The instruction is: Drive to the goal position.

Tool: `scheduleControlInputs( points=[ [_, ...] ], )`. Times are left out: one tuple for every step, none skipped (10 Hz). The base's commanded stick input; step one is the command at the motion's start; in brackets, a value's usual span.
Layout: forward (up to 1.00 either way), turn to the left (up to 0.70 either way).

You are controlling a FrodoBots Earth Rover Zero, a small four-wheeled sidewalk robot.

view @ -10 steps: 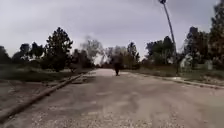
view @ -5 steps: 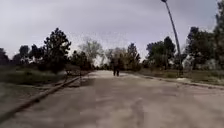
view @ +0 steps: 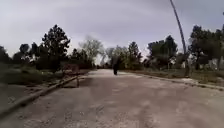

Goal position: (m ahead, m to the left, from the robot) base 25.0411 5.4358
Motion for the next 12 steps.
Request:
scheduleControlInputs(
  points=[
    [0.7, 0.0],
    [0.7, 0.0],
    [0.7, 0.0],
    [0.7, 0.0],
    [0.7, 0.0],
    [0.7, 0.0],
    [0.7, 0.0],
    [0.7, 0.0],
    [0.7, 0.0],
    [0.7, 0.0],
    [0.7, 0.0],
    [0.7, 0.0]
  ],
)
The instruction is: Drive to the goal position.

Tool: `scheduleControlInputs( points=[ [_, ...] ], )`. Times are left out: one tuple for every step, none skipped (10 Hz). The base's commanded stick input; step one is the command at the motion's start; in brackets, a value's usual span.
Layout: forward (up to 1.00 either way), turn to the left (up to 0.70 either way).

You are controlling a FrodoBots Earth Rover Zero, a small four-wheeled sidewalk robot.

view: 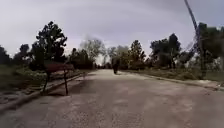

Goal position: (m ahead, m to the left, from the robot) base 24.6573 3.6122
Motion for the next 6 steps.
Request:
scheduleControlInputs(
  points=[
    [0.7, 0.0],
    [0.7, 0.0],
    [0.7, 0.0],
    [0.7, 0.0],
    [0.7, 0.0],
    [0.7, 0.0]
  ],
)
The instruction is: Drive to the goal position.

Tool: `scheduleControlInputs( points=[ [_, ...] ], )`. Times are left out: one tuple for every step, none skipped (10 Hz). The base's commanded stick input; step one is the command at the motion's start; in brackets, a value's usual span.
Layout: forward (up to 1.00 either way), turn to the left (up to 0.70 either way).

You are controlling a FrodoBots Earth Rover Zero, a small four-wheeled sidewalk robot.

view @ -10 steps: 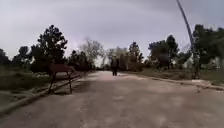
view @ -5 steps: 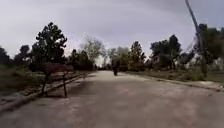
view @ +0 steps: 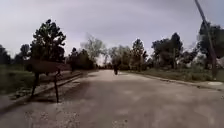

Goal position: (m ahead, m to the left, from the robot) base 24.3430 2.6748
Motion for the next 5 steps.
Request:
scheduleControlInputs(
  points=[
    [0.7, 0.0],
    [0.7, 0.23],
    [0.7, 0.35],
    [0.7, 0.32],
    [0.7, 0.26]
  ],
)
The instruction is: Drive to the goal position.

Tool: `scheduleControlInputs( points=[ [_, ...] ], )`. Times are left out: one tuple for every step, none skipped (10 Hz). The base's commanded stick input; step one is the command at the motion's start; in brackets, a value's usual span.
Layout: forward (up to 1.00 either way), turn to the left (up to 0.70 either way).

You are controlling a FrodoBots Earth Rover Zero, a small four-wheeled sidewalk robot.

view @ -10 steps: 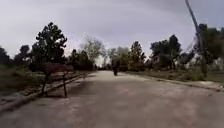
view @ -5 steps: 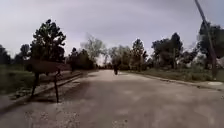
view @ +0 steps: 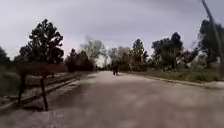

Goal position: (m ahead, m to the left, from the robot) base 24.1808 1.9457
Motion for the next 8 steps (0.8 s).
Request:
scheduleControlInputs(
  points=[
    [0.7, 0.01],
    [0.7, 0.0],
    [0.7, 0.0],
    [0.7, 0.0],
    [0.7, 0.0],
    [0.7, 0.0],
    [0.7, 0.0],
    [0.7, 0.0]
  ],
)
